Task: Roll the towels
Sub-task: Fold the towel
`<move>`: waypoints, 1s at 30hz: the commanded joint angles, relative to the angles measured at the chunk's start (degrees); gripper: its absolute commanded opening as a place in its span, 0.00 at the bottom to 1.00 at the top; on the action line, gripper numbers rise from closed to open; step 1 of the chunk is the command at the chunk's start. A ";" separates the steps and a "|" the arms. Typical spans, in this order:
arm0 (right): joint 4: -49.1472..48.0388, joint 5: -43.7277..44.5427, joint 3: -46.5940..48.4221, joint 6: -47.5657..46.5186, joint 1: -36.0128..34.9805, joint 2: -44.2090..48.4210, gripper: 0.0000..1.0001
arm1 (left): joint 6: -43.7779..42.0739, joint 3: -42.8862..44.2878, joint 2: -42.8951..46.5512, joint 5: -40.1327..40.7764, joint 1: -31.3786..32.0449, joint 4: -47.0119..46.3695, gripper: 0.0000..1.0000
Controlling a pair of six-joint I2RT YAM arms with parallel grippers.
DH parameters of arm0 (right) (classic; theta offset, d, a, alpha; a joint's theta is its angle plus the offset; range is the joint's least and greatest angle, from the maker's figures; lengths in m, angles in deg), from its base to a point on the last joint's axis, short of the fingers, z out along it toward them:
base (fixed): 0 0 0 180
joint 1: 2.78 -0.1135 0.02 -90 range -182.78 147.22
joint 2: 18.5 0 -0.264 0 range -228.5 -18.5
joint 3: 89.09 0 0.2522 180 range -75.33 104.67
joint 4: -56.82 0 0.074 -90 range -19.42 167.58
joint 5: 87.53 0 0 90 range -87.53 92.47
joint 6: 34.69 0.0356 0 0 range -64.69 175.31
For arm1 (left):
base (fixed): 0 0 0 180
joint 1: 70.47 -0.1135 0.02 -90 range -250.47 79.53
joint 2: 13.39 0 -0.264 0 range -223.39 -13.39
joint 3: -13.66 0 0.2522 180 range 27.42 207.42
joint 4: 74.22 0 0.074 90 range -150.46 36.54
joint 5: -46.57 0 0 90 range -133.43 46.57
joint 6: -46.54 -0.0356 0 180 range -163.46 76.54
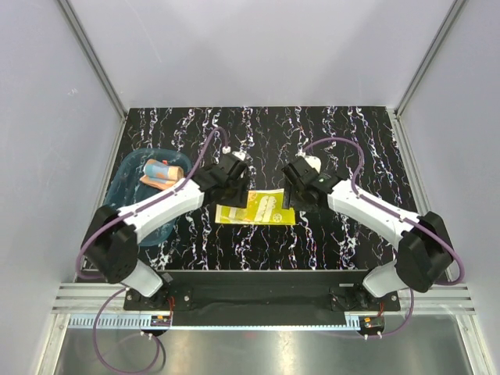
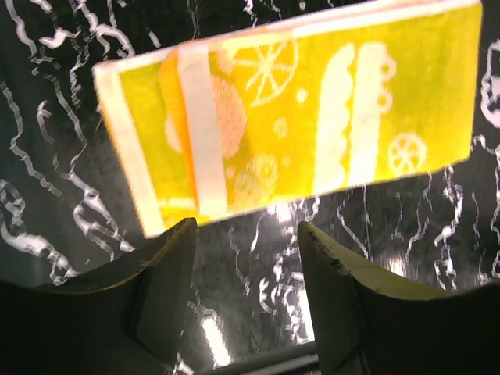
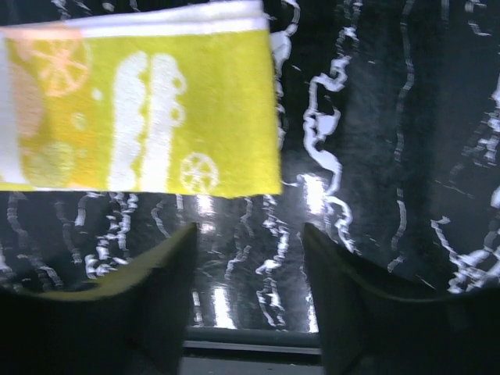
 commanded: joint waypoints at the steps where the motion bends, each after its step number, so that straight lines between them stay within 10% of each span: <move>1: -7.54 -8.44 -1.05 -1.12 2.73 2.40 0.58 | 1.54 1.52 -3.61 -0.91 -0.08 -5.26 0.59; 12: -13.53 -21.22 5.79 -5.95 10.47 -12.00 0.05 | 3.48 -4.37 -9.15 0.31 -0.17 -9.57 0.56; 30: -21.08 -27.37 -7.11 2.91 14.61 -20.46 0.00 | -2.76 0.02 -17.32 10.86 -4.82 -4.04 0.52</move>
